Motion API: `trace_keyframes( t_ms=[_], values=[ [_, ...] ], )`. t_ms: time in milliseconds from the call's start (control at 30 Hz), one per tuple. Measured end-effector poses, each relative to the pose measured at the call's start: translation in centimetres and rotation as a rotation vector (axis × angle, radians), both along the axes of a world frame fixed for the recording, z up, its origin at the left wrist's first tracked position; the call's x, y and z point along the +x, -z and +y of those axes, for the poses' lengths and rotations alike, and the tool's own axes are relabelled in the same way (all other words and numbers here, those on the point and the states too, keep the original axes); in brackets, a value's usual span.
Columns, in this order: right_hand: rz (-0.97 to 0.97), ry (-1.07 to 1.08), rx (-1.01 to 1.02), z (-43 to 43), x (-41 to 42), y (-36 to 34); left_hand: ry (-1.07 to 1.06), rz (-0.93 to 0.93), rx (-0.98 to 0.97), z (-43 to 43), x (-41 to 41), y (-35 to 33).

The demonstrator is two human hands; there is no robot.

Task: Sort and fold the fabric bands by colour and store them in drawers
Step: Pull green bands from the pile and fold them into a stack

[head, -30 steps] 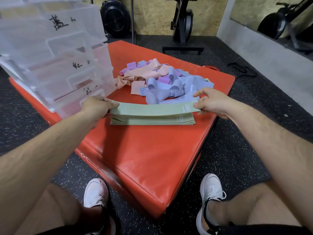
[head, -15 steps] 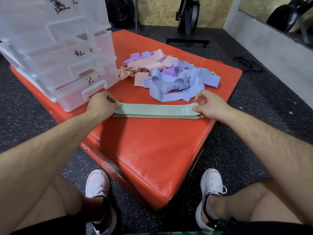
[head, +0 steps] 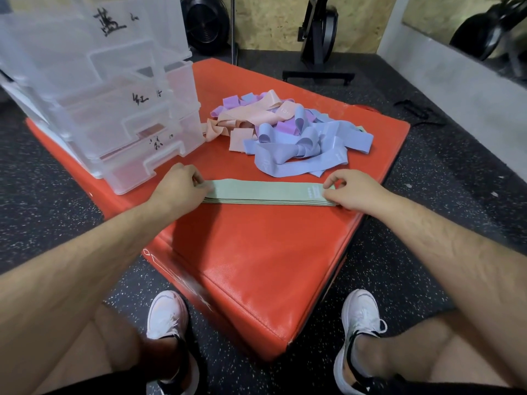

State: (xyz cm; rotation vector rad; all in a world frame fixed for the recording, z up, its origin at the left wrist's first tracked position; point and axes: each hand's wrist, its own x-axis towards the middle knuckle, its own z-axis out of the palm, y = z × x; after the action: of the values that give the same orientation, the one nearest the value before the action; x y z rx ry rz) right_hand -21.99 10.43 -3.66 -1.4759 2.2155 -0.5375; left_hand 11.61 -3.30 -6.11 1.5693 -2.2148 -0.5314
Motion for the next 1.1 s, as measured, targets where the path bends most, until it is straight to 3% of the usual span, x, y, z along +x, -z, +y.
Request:
trace_keyframes(
  t_ms=[100, 267, 600, 900, 1100],
  values=[
    [0.066, -0.026, -0.010, 0.1, 0.0, -0.1, 0.007, -0.046, -0.021, 0.1, -0.1, -0.2],
    [0.239, -0.017, -0.018, -0.7, 1.2, -0.8, 0.000, -0.175, -0.233, 0.3, -2.3, -1.5],
    [0.278, -0.056, -0.244, -3.8, 2.8, -4.9, 0.333, 0.089, -0.358, 0.7, -13.7, -4.7],
    [0.228, 0.151, -0.050, -4.1, -6.2, -6.0, 0.537, 0.053, -0.361, -3.5, -28.6, -4.8],
    [0.240, 0.264, 0.067, -3.5, -11.1, -4.6, 0.611, -0.111, -0.305, -6.2, -39.0, -3.6]
  ],
)
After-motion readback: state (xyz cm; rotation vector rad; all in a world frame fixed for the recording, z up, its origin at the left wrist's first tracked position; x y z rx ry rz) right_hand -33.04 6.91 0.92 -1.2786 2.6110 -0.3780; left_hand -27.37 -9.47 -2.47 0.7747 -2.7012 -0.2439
